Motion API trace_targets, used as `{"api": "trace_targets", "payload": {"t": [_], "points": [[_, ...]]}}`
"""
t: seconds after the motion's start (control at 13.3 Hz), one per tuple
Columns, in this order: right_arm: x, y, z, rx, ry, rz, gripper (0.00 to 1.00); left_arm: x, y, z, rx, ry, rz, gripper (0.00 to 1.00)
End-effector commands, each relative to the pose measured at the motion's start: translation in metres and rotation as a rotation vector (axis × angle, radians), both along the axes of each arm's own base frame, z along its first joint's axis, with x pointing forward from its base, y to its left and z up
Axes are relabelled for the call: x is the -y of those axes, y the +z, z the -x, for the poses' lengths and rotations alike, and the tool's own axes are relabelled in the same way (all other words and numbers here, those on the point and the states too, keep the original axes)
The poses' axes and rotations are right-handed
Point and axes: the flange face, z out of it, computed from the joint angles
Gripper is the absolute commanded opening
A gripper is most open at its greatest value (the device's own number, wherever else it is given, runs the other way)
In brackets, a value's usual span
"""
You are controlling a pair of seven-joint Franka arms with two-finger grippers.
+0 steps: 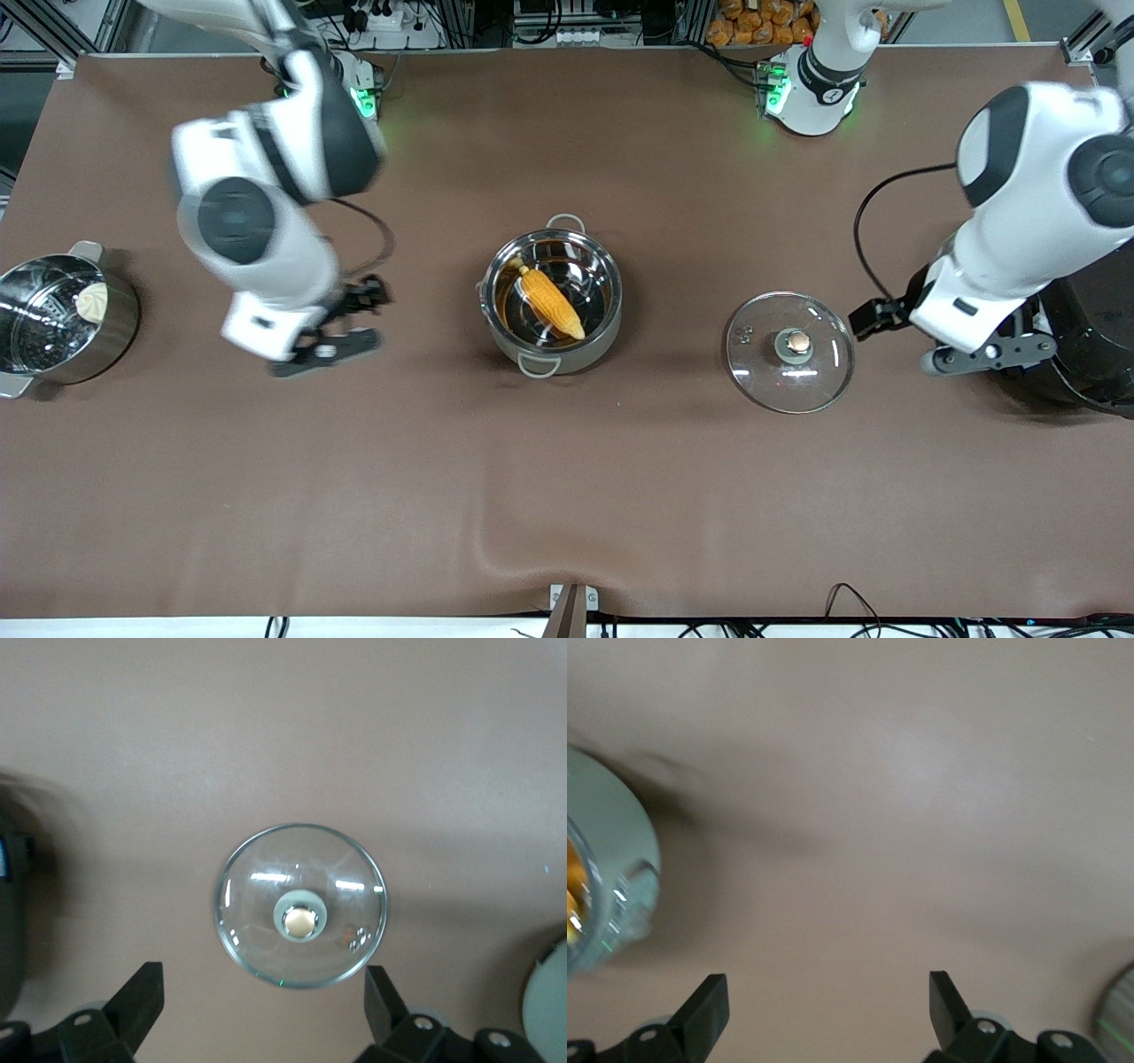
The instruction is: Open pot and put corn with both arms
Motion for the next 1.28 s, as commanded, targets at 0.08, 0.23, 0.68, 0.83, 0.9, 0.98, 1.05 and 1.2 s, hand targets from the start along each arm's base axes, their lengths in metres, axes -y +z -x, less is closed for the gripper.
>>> {"api": "trace_targets", "payload": {"t": [0.08,0.23,0.68,0.83,0.9,0.98,1.05,1.2], "points": [[0.102,0.048,0.016,-0.068,-0.032,-0.038,1.00,-0.008,0.050,0.014,0.010,-0.048,-0.006,1.00],[0.139,0.068,0.023,-0.034,-0.089,-0.050,1.00,-0.011,0.065,0.021,0.017,-0.053,-0.006,1.00],[0.209,0.107,0.079,0.042,-0.195,-0.141,1.00,-0.017,0.094,0.040,0.032,-0.089,-0.006,1.00],[0.222,0.111,0.093,0.069,-0.242,-0.155,1.00,-0.018,0.104,0.047,0.044,-0.093,-0.004,1.00],[0.227,0.111,0.093,0.071,-0.264,-0.154,1.00,-0.023,0.107,0.051,0.040,-0.091,-0.002,1.00],[0.229,0.111,0.093,0.070,-0.312,-0.153,1.00,-0.028,0.108,0.056,0.035,-0.100,0.008,1.00],[0.227,0.111,0.095,0.064,-0.388,-0.143,1.00,-0.033,0.110,0.058,0.036,-0.117,0.016,1.00],[0.224,0.111,0.095,0.059,-0.409,-0.139,1.00,-0.029,0.110,0.062,0.017,-0.138,0.015,1.00]]}}
